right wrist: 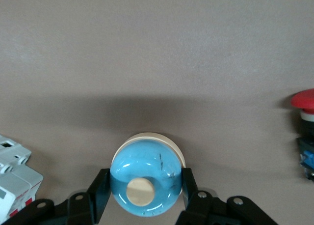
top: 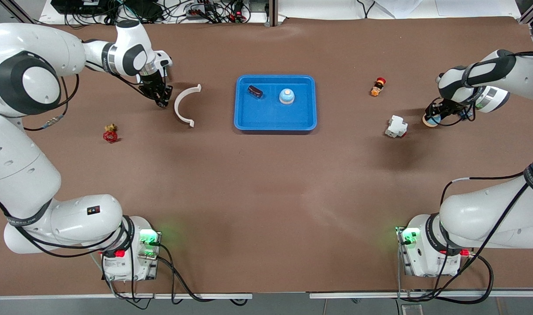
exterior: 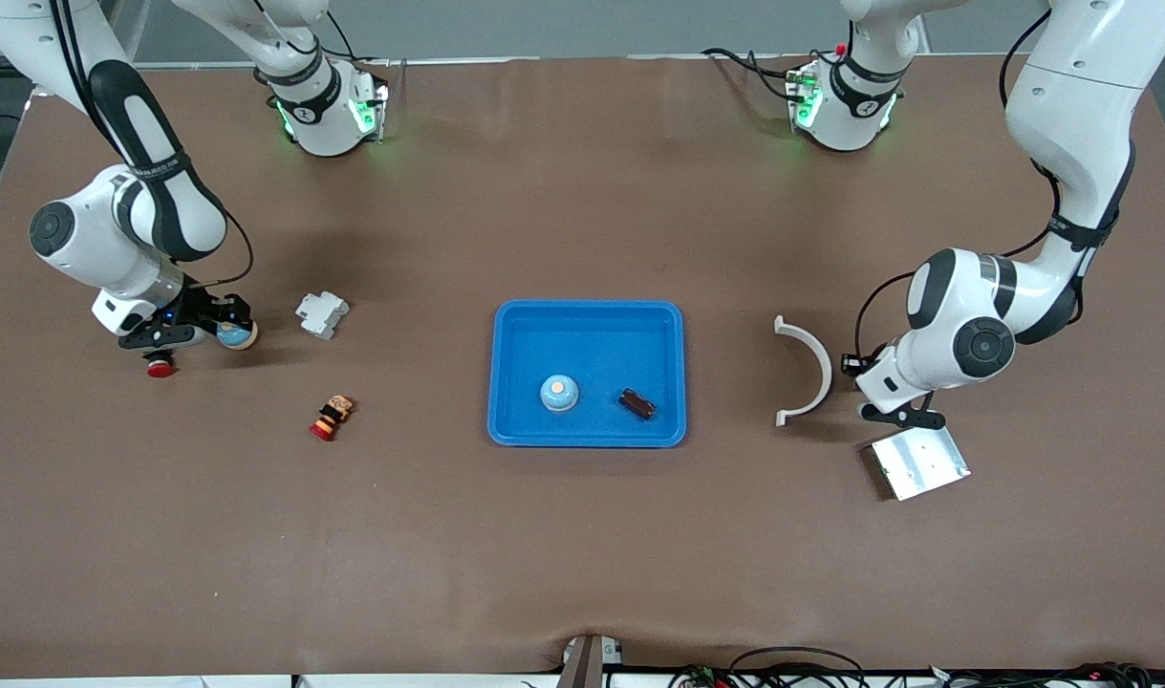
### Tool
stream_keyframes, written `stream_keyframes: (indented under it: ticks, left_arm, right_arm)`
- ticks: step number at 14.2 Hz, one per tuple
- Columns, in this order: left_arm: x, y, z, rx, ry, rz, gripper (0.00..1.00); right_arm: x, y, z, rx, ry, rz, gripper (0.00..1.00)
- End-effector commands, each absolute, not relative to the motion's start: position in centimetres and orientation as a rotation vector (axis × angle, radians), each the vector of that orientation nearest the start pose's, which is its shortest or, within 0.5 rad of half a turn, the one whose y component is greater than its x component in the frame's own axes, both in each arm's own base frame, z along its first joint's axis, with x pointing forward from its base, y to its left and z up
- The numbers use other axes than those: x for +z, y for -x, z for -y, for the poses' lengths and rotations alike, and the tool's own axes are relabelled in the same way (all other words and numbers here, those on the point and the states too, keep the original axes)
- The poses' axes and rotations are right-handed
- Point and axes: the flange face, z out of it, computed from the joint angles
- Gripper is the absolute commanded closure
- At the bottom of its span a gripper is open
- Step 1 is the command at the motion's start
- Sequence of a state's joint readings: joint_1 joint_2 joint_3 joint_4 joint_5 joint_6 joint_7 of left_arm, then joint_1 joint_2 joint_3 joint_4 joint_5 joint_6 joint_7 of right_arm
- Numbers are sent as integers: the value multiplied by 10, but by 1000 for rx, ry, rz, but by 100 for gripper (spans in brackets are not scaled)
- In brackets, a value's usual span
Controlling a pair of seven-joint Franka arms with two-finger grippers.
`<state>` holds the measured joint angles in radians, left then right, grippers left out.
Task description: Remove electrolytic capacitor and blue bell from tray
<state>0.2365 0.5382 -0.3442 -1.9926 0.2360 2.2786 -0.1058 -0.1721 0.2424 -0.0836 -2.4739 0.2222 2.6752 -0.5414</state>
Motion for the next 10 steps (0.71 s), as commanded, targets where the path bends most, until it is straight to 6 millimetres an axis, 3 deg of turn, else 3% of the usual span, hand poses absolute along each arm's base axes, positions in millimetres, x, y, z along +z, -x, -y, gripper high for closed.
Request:
stream_keyframes:
  ticks: [1,6,7,8,9,10]
  left_arm:
    - [183,-584,52,309,3099,-266,98]
    - [178,-583,53,313,3103,-268,93]
    - [178,-584,52,311,3103,-266,92]
    - [178,-584,53,310,3102,-270,89]
    - [177,-583,53,311,3099,-275,88]
    - [177,-584,53,309,3100,-275,83]
  right_arm:
    - [189,-454,132,-12,3041,109,100]
    - [180,-454,132,-15,3049,111,100]
    - [180,-454,132,-15,3049,109,92]
    - [181,-454,132,-17,3049,109,41]
    - [181,-454,132,-17,3049,109,0]
    - [181,-455,132,-17,3049,107,0]
